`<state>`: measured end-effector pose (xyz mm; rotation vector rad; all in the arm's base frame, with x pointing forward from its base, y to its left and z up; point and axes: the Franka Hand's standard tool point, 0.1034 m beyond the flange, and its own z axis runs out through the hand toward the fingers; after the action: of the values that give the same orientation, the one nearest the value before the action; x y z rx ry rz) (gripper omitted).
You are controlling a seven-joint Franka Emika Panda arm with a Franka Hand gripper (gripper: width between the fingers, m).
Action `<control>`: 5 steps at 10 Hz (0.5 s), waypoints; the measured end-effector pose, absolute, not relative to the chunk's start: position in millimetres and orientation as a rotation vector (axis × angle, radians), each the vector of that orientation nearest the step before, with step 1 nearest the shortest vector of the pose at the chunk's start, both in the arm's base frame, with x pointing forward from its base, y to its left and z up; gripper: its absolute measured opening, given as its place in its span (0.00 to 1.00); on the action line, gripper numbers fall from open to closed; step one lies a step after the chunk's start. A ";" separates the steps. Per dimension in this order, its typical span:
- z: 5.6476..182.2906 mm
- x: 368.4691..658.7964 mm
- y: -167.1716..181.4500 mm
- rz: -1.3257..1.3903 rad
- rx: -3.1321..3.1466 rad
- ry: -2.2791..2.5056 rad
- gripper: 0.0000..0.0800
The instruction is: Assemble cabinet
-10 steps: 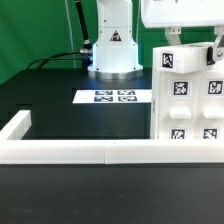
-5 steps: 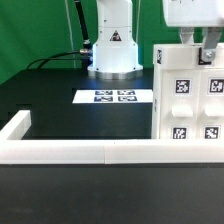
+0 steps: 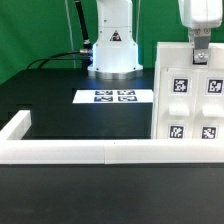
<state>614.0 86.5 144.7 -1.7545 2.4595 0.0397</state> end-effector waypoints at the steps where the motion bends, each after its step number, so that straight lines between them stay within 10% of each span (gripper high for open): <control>1: 144.7 609.4 83.8 0.060 -1.629 2.545 0.69; 5: 143.7 603.3 84.5 0.111 -1.534 2.578 0.69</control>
Offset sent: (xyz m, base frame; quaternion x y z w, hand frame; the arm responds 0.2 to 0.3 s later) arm -0.0150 -0.0055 -0.0031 -0.0220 0.0219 0.2854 0.9579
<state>603.3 84.5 143.7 -1.5336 2.5778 0.1110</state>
